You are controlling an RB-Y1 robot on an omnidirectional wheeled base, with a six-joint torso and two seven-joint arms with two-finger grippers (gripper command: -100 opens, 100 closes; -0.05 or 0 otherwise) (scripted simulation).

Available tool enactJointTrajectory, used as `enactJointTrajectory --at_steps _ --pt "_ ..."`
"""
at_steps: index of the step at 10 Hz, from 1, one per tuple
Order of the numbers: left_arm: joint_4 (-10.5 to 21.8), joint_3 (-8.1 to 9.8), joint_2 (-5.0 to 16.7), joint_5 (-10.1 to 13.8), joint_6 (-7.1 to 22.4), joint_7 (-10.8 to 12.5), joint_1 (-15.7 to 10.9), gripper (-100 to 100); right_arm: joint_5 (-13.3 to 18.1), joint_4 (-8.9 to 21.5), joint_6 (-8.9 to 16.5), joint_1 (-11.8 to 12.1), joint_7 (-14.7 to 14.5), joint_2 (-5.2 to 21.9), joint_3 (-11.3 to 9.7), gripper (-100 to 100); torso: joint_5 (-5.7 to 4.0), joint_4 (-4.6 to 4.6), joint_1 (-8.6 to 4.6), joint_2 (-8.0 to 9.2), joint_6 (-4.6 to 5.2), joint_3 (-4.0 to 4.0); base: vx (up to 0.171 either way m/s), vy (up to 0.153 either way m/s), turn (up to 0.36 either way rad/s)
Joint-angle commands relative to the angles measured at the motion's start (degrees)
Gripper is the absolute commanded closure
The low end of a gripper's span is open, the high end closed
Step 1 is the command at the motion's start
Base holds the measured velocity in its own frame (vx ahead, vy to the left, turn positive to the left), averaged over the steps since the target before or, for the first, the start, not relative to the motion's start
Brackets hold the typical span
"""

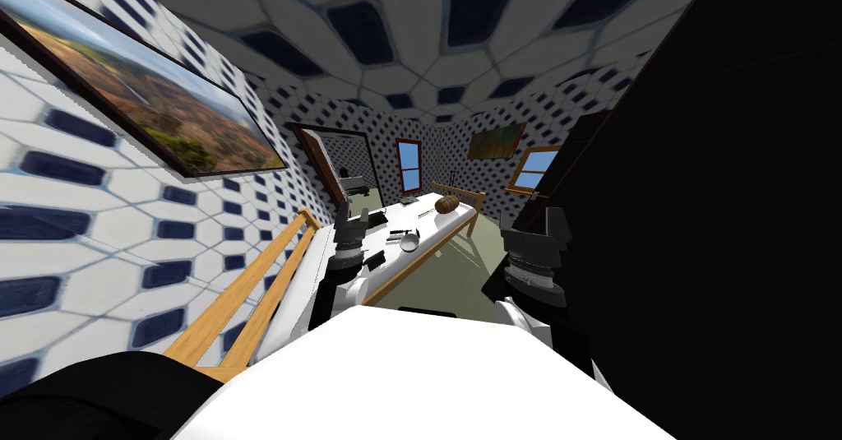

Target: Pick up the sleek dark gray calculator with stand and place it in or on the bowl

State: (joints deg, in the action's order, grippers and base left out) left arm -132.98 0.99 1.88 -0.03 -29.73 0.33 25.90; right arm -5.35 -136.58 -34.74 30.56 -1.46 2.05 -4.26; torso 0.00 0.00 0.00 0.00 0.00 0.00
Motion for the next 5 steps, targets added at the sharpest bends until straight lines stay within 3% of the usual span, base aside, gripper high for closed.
enactJointTrajectory --at_steps 1,5 --pt "0.76 0.17 2.25 0.73 1.2 0.43 0.18 -100 0.0 0.0 0.0 0.0 0.0 0.0 0.0 0 0.0 0.0 0.0 0.0 0.0 0.0 0.013 -0.017 0.034" --pt "3.29 0.72 7.25 3.27 5.21 1.93 0.92 -100 0.0 0.0 0.0 0.0 0.0 0.0 0.0 0 -0.02 -0.03 -0.12 -0.11 0.0 -0.06 0.025 -0.034 0.042"
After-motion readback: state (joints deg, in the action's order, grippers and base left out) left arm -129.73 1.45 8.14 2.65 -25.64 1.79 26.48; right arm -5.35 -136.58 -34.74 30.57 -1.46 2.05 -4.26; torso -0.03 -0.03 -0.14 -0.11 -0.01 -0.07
